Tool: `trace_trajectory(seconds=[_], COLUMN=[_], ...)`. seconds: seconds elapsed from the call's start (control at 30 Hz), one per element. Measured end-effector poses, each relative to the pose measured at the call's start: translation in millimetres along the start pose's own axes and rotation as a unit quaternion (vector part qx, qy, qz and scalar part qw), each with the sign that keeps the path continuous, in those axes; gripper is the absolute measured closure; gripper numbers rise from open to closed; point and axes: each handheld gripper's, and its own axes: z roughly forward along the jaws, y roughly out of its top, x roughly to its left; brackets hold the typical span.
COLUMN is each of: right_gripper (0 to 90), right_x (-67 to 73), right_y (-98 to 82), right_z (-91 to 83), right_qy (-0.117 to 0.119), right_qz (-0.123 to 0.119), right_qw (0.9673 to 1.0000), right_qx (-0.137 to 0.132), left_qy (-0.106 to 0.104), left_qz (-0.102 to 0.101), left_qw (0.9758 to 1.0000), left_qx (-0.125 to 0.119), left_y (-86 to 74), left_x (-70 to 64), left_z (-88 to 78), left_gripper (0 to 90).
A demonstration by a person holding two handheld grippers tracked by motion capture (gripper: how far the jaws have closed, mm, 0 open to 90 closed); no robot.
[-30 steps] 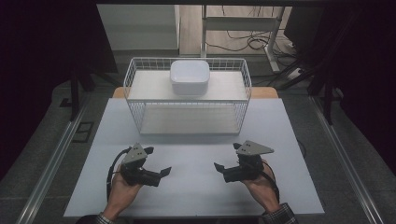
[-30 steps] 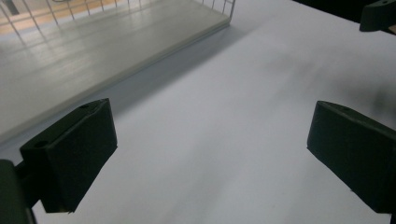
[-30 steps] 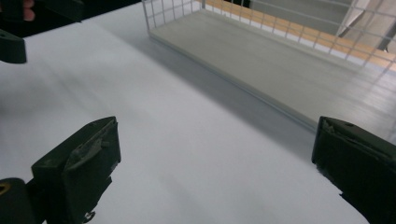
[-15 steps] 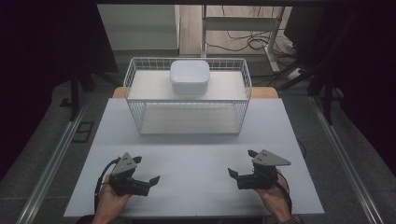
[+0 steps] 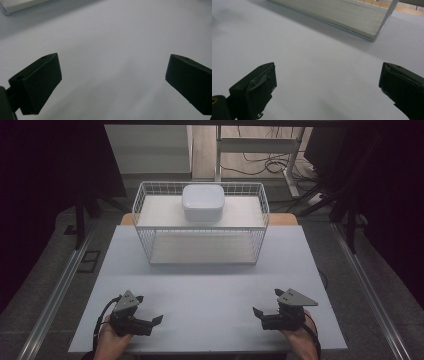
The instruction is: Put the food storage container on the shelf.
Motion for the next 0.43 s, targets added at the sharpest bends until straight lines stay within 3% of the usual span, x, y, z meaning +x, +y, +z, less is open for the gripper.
trace_trajectory(seconds=[0.43], right_gripper=[1.2], right_x=[-3.9], right_y=[-15.1], right_z=[14.5], right_qy=[0.004], right_qz=[0.027], right_qw=[0.9968], right_qx=[0.075], left_qy=[0.001], left_qz=[0.006], left_qw=[0.9986], left_qx=[0.052], left_y=[-4.3], left_x=[0.4], left_z=[13.8], left_gripper=[0.0])
